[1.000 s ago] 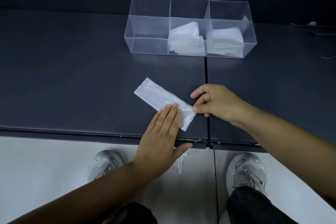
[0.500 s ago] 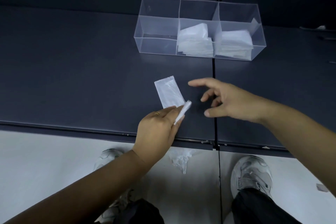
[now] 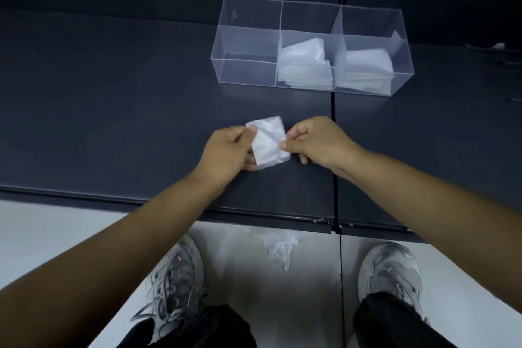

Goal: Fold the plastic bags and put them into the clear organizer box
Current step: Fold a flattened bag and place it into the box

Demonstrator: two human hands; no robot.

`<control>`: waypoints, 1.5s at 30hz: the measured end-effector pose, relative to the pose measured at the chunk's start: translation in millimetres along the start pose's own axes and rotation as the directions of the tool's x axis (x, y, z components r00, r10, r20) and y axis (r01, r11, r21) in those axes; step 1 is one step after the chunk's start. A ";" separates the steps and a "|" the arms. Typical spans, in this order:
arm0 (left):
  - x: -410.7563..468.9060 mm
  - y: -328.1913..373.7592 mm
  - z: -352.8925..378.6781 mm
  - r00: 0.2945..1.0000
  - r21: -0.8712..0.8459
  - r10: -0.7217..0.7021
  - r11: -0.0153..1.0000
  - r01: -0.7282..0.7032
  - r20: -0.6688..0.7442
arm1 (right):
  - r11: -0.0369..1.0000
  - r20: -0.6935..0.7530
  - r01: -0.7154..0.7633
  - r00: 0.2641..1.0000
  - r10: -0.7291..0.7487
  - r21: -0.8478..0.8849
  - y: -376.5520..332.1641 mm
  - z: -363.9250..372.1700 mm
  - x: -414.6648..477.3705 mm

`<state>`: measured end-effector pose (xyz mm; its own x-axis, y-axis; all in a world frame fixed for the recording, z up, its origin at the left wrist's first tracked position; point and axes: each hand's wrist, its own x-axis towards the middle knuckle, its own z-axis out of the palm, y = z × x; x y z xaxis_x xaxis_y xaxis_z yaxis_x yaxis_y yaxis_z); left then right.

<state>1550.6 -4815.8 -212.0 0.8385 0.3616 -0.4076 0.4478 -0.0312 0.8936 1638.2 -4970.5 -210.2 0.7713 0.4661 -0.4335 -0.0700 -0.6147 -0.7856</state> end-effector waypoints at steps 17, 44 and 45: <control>-2.7 -44.0 4.3 0.912 0.925 0.357 0.237 -0.296 0.201 | 0.869 -0.257 0.089 0.936 -0.240 -0.487 1.9 31.3 -13.5; -23.1 9.5 -6.5 0.987 0.277 0.057 0.956 -0.097 0.150 | 0.958 -0.066 0.281 0.956 -0.285 -0.057 -18.1 -3.5 -33.0; -20.8 16.0 -11.1 0.973 0.199 0.034 0.977 -0.081 0.227 | 0.944 -0.022 0.324 0.945 -0.326 -0.061 -21.5 -9.3 -37.4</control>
<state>1536.8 -4813.4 -187.1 0.9019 0.1391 -0.4089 0.4315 -0.2452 0.8681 1616.7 -4980.6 -173.0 0.7658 0.6268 -0.1435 0.2226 -0.4677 -0.8554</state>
